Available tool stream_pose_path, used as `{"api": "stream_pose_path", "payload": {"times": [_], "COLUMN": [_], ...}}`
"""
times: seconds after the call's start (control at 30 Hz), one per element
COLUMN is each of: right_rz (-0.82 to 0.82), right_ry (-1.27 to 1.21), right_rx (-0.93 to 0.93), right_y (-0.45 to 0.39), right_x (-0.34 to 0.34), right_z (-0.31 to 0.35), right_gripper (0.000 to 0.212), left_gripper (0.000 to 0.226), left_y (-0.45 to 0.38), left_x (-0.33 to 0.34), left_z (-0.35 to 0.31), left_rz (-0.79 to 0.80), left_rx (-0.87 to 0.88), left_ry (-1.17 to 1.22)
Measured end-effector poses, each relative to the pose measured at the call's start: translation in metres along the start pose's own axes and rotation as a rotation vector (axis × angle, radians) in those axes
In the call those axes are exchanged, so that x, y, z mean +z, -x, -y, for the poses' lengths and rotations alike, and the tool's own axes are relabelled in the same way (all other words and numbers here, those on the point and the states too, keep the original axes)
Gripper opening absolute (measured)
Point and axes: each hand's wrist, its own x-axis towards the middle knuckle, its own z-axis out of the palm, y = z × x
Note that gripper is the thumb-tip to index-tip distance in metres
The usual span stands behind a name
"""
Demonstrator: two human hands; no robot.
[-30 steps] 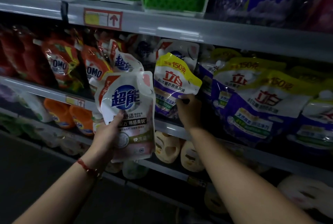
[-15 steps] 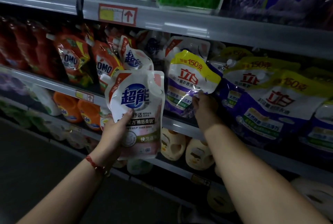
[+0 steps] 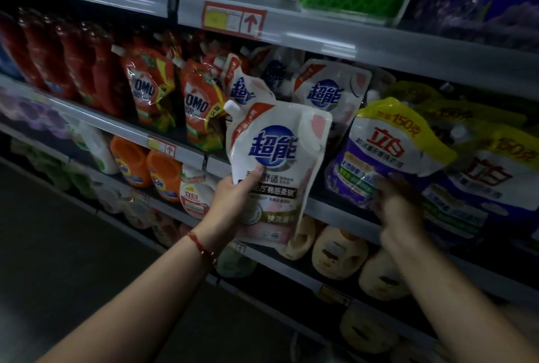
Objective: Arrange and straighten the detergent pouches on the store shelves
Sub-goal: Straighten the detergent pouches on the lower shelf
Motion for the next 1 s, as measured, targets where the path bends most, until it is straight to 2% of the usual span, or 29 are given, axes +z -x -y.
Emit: {"api": "stream_pose_path", "payload": {"times": [0.03,0.13,0.17,0.33,0.5,0.6,0.67,0.77,0.87,0.93,1.0], "right_rz": [0.096,0.403,0.443,0.325,0.291,0.264,0.287,0.34,0.223,0.164,0.162], "right_ry": [0.073,0.102,0.093,0.09,0.147,0.084,0.014,-0.059,0.019,0.113,0.154], "right_rx": [-0.021,0.05,0.053,-0.067,-0.147,-0.189,-0.164,-0.088,-0.074,-0.097,-0.114], "right_y": [0.012,0.031,0.033,0.001,-0.019,-0.031,-0.041,-0.049,-0.054,-0.059,-0.064], "right_x": [0.008,0.035,0.042,0.051,0.065,0.071,0.074,0.08,0.088,0.091,0.09], "right_z": [-0.005,-0.009,-0.005,0.017,0.03,0.035,0.034,0.029,0.016,0.012,0.011], "right_gripper": [0.003,0.019,0.022,0.012,0.012,0.012,0.022,0.031,0.009,0.017,0.016], "left_gripper": [0.04,0.039,0.039,0.037,0.032,0.042,0.042,0.034,0.016,0.006,0.015], "left_y": [-0.001,-0.004,-0.006,-0.031,-0.069,-0.094,-0.108,-0.129,-0.14,-0.141,-0.141], "left_x": [0.004,0.02,0.025,0.037,0.037,0.044,0.05,0.054,0.053,0.058,0.063], "left_z": [-0.002,-0.006,-0.008,-0.018,-0.021,-0.029,-0.036,-0.037,-0.024,-0.015,-0.009], "left_rz": [0.03,0.09,0.081,0.012,-0.122,-0.163,-0.165,-0.179,-0.208,-0.232,-0.219], "left_rx": [0.002,0.042,0.072,0.173,0.334,0.331,0.322,0.335,0.294,0.309,0.349], "left_ry": [-0.003,-0.019,-0.025,-0.019,-0.283,-0.477,-0.55,-0.568,-0.505,-0.438,-0.405]}}
